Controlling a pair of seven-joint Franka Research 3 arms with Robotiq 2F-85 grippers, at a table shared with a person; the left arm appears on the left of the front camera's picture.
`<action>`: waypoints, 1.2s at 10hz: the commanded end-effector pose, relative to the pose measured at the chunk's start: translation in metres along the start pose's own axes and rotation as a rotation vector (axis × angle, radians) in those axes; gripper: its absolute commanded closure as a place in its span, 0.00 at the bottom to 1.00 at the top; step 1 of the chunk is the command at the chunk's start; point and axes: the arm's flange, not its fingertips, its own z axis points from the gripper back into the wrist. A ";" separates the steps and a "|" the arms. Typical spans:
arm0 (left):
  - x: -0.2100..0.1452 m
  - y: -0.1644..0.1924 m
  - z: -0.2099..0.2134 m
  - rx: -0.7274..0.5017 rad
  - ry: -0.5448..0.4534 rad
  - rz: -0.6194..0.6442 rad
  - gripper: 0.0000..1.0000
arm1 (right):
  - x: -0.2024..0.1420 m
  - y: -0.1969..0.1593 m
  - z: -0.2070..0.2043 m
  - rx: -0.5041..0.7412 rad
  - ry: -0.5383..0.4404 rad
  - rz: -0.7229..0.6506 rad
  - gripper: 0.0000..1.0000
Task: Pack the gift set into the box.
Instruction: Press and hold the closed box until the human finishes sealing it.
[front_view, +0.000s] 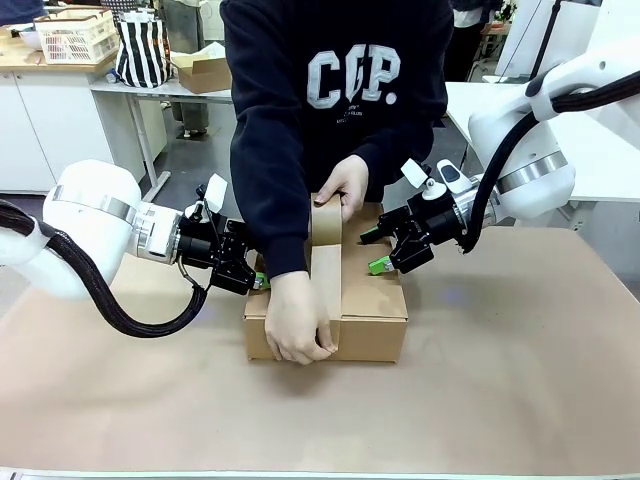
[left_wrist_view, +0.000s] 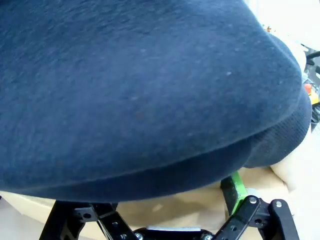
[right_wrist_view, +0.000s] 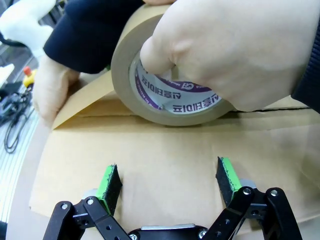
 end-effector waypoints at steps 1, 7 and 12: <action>-0.002 -0.001 0.000 0.000 0.002 -0.002 0.00 | -0.006 0.000 -0.001 -0.002 0.010 -0.009 0.00; -0.002 -0.001 0.000 0.000 0.002 -0.002 0.00 | -0.006 0.000 -0.001 -0.002 0.010 -0.009 0.00; -0.002 -0.001 0.000 0.000 0.002 -0.002 0.00 | -0.006 0.000 -0.001 -0.002 0.010 -0.009 0.00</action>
